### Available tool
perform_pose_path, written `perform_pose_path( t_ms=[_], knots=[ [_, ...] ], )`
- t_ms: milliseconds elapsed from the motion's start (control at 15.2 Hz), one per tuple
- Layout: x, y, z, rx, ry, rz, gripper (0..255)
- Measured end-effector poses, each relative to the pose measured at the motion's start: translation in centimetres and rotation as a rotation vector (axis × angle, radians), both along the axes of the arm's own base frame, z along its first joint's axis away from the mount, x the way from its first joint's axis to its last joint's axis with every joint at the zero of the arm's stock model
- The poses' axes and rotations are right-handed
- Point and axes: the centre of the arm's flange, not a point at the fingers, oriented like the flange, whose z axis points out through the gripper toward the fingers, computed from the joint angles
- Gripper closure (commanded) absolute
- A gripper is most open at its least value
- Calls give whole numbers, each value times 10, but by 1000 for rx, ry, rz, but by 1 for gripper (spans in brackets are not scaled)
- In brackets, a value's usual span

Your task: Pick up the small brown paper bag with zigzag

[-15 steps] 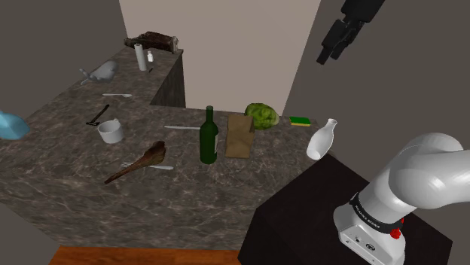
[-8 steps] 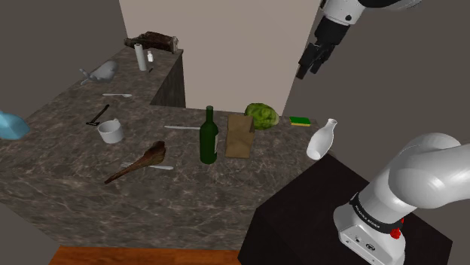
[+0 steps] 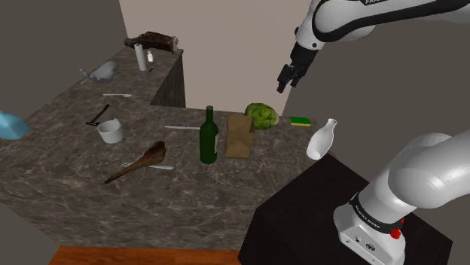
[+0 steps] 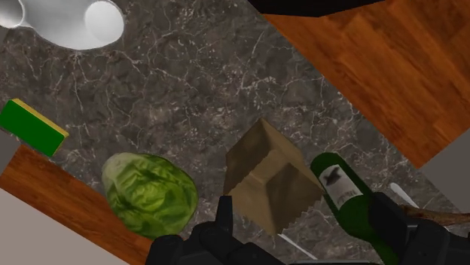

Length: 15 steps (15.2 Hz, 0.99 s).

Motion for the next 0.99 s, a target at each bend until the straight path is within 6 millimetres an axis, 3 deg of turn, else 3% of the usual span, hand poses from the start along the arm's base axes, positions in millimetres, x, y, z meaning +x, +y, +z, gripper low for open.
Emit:
perform_pose_path(
  t_ms=[990],
  knots=[
    [121, -27, -160, 1, 30, 1, 0]
  ],
)
